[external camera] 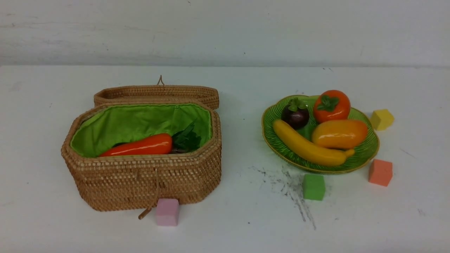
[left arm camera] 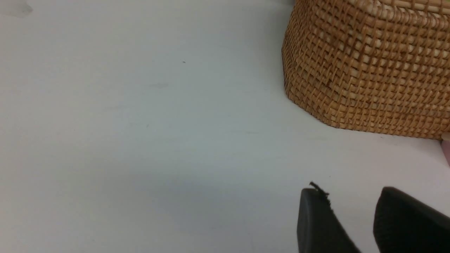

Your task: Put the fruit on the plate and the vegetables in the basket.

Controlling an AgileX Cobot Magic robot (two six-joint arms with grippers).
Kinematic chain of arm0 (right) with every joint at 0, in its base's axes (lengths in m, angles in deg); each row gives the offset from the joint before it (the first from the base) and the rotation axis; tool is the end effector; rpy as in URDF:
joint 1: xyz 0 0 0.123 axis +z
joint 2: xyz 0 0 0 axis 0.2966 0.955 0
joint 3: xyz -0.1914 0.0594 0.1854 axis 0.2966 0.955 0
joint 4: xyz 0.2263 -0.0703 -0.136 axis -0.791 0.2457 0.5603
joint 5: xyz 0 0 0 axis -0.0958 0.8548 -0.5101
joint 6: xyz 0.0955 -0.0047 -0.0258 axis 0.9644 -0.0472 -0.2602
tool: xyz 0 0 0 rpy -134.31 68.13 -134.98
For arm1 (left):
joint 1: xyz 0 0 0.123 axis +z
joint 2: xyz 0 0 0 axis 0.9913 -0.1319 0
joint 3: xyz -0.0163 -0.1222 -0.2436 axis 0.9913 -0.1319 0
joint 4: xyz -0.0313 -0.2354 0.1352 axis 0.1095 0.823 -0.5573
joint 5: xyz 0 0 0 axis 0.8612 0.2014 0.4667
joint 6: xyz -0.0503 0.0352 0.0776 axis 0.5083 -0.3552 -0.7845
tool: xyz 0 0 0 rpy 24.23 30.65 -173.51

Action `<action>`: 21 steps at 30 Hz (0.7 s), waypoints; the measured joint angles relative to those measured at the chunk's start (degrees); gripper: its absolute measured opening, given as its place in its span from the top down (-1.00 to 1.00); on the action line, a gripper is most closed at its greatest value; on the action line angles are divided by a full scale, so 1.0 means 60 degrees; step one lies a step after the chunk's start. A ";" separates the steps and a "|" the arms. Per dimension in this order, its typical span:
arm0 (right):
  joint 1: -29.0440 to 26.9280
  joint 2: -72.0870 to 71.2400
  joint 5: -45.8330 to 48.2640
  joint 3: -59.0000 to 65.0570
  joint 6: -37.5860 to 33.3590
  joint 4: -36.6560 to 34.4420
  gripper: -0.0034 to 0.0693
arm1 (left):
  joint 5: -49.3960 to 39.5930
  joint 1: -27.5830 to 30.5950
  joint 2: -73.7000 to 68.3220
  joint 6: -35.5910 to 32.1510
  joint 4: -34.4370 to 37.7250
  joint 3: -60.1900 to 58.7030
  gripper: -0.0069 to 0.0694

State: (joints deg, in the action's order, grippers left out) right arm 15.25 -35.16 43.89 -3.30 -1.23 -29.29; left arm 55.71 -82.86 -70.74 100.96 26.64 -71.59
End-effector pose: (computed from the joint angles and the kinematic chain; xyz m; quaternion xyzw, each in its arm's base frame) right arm 0.0942 -0.0087 0.1724 0.0753 0.7963 0.0018 0.6003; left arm 0.0936 0.0044 0.1653 -0.0857 0.8082 -0.0347 0.5817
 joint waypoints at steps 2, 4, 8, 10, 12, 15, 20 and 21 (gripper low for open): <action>0.0000 0.0000 0.0003 0.0000 0.0000 -0.0029 0.86 | 0.0000 0.0000 0.0000 0.0000 0.0000 0.0000 0.19; 0.0000 0.0000 0.0003 0.0000 0.0010 -0.0029 0.86 | 0.0000 0.0000 0.0000 0.0000 0.0000 0.0000 0.19; 0.0000 0.0000 0.0010 0.0000 0.0010 -0.0029 0.85 | 0.0000 0.0000 0.0000 0.0000 0.0000 0.0000 0.19; 0.0000 0.0000 0.0010 0.0000 0.0010 -0.0029 0.85 | 0.0000 0.0000 0.0000 0.0000 0.0000 0.0000 0.19; 0.0000 0.0000 0.0010 0.0000 0.0019 -0.0029 0.84 | 0.0000 0.0000 0.0000 0.0000 0.0000 0.0000 0.19; 0.0000 0.0000 0.0010 0.0000 0.0027 -0.0029 0.83 | 0.0000 0.0000 0.0000 0.0000 0.0000 0.0000 0.19; 0.0000 0.0000 0.0010 0.0000 0.0027 -0.0029 0.82 | 0.0000 0.0000 0.0000 0.0000 0.0000 0.0000 0.19; 0.0000 0.0000 0.0010 0.0000 0.0029 -0.0029 0.82 | 0.0000 0.0000 0.0000 0.0000 0.0000 0.0000 0.19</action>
State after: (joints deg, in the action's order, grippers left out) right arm 15.25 -35.16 43.96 -3.30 -1.06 -29.47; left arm 55.71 -82.86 -70.74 100.96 26.64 -71.59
